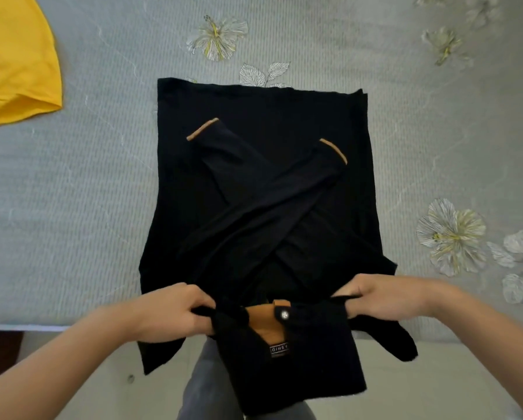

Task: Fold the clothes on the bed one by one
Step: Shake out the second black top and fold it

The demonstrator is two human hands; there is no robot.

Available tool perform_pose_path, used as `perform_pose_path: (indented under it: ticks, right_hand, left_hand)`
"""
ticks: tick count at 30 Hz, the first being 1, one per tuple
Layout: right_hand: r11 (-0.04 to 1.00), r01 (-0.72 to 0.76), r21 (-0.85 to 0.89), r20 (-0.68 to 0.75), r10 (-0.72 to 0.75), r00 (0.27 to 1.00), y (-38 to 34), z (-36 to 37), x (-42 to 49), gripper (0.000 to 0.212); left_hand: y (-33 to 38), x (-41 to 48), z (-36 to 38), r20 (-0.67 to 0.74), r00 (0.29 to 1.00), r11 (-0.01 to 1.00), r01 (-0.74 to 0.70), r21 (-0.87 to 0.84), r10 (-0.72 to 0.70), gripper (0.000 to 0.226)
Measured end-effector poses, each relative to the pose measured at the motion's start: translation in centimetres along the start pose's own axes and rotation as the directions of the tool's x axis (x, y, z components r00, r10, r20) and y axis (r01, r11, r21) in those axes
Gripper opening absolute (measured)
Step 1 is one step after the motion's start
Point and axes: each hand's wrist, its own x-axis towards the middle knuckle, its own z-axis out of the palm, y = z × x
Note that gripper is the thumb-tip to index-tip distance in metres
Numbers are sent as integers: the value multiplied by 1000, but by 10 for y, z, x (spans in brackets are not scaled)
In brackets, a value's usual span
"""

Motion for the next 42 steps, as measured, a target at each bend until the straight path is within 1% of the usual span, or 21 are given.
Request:
perform_pose_path:
  ticks: [2, 6, 8, 10, 12, 14, 16, 18, 20, 22, 25, 27, 29, 30, 32, 34, 35, 37, 39, 41, 42]
  right_hand:
    - [999, -31, 32, 19, 30, 999, -6, -10, -2, 15]
    - [968, -98, 233, 64, 85, 994, -31, -60, 0, 20]
    - [952, -108, 286, 46, 100, 994, -41, -98, 2, 16]
    - [938, -124, 323, -136, 176, 975, -49, -135, 7, 16]
    - [955, -101, 280, -450, 224, 865, -51, -169, 18, 18]
    - [984, -84, 156, -745, 173, 644, -45, -193, 34, 15]
    - [989, -125, 85, -872, 134, 471, -37, -200, 49, 25]
    - [986, -122, 110, -899, 152, 411, -27, -190, 62, 45]
    - [989, -96, 110, -913, 139, 384, -18, -171, 72, 52]
    - [990, -94, 105, -934, 131, 331, -10, -156, 81, 56]
    - [980, -156, 125, -962, 158, 224, -3, -144, 90, 63]
    - [959, -266, 95, -973, 146, 180, -5, -136, 94, 69]
    - [950, -309, -49, -982, 10, 187, -11, -122, 100, 67]
    - [939, -305, -156, -971, -90, 221, -15, -114, 103, 65]
    - [878, -302, -372, -901, -263, 346, -19, -98, 112, 61]
    - [801, -319, -506, -813, -319, 487, -12, -90, 121, 58]
    - [802, -334, -495, -804, -278, 526, -6, -91, 122, 57]
    - [865, -365, -344, -855, -128, 503, 10, -100, 118, 54]
    - [879, -390, -274, -886, -73, 457, 21, -108, 112, 53]
    - [913, -320, -254, -889, -90, 449, 22, -116, 106, 53]
    - [948, -249, -198, -906, -80, 415, 20, -122, 101, 52]
  left_hand:
    - [2, -1, -14, 39, 999, 996, 8, -85, -4, 23]
    - [19, 7, -73, 62, 998, 976, 3, -218, 10, 17]
    - [28, 12, -112, 40, 998, 943, 54, -328, -44, 19]
    - [34, 23, -151, -15, 985, 860, 145, -489, -174, 24]
    - [35, 42, -187, -178, 941, 809, 138, -571, -286, 36]
    - [27, 66, -219, -437, 849, 890, 78, -450, -296, 41]
    - [11, 86, -237, -631, 741, 964, 88, -250, -231, 35]
    - [-5, 95, -237, -703, 683, 980, 157, -124, -198, 41]
    - [-20, 100, -223, -726, 660, 978, 195, -80, -191, 50]
    - [-31, 107, -209, -787, 602, 983, 182, -32, -137, 59]
    - [-37, 116, -195, -890, 454, 985, 168, 46, -36, 58]
    - [-34, 116, -183, -941, 337, 981, 188, 52, -15, 58]
    - [-23, 115, -164, -966, 240, 981, 138, 134, 98, 57]
    - [-15, 116, -150, -951, 244, 969, 115, 220, 187, 57]
    - [0, 123, -115, -867, 365, 916, 84, 393, 339, 59]
    - [9, 135, -81, -780, 540, 893, 109, 437, 316, 64]
    - [11, 141, -69, -772, 590, 905, 155, 395, 236, 67]
    - [12, 152, -55, -790, 611, 928, 263, 266, 53, 70]
    - [17, 158, -50, -812, 581, 936, 307, 170, -43, 74]
    - [31, 160, -43, -832, 552, 950, 284, 134, -48, 75]
    - [42, 161, -36, -838, 546, 950, 263, 168, -4, 75]
